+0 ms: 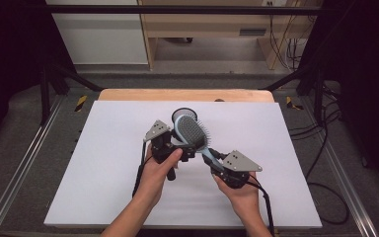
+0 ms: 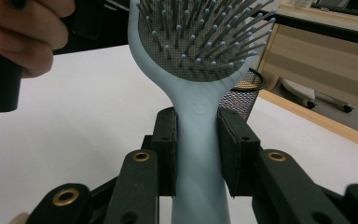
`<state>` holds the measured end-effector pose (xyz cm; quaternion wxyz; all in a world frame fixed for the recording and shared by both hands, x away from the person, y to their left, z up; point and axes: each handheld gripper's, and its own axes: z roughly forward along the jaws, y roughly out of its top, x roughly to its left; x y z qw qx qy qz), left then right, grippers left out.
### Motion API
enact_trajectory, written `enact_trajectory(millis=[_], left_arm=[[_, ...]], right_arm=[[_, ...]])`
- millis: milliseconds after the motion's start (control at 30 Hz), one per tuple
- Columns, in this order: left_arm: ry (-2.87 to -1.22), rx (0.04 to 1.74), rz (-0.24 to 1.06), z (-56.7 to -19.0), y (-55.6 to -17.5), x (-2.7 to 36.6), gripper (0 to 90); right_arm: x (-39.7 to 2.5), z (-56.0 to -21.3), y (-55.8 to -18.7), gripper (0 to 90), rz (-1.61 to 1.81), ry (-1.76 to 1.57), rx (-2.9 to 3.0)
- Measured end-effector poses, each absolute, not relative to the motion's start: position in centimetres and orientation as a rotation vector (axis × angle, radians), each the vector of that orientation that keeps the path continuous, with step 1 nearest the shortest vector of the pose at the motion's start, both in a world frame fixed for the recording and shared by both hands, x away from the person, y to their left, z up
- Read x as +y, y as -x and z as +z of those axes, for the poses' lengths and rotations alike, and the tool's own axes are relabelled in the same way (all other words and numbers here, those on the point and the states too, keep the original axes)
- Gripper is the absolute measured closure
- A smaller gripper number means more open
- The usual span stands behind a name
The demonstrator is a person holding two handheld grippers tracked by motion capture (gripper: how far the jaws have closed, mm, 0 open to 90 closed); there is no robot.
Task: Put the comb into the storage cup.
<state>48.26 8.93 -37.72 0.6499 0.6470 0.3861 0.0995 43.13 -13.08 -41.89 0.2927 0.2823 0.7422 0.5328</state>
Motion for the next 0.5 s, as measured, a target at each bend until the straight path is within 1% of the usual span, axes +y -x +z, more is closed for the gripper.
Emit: enact_trajectory(millis=[167,233,267,500], left_arm=[[-1.433,0.899,0.198,-37.74,-48.40,9.00,6.7],[-1.431,0.901,0.201,-37.73,-48.37,9.00,8.1],[-1.428,0.903,0.204,-37.72,-48.33,8.99,10.2],[-1.420,0.913,0.204,-37.78,-48.23,9.04,13.4]], right_arm=[[-12.70,-42.08,-43.06,69.4,1.415,-0.740,1.990],[-12.58,-42.13,-43.03,69.4,1.411,-0.735,1.995],[-12.49,-42.17,-43.02,69.4,1.410,-0.730,1.999],[-12.50,-42.19,-43.04,69.5,1.413,-0.735,2.002]])
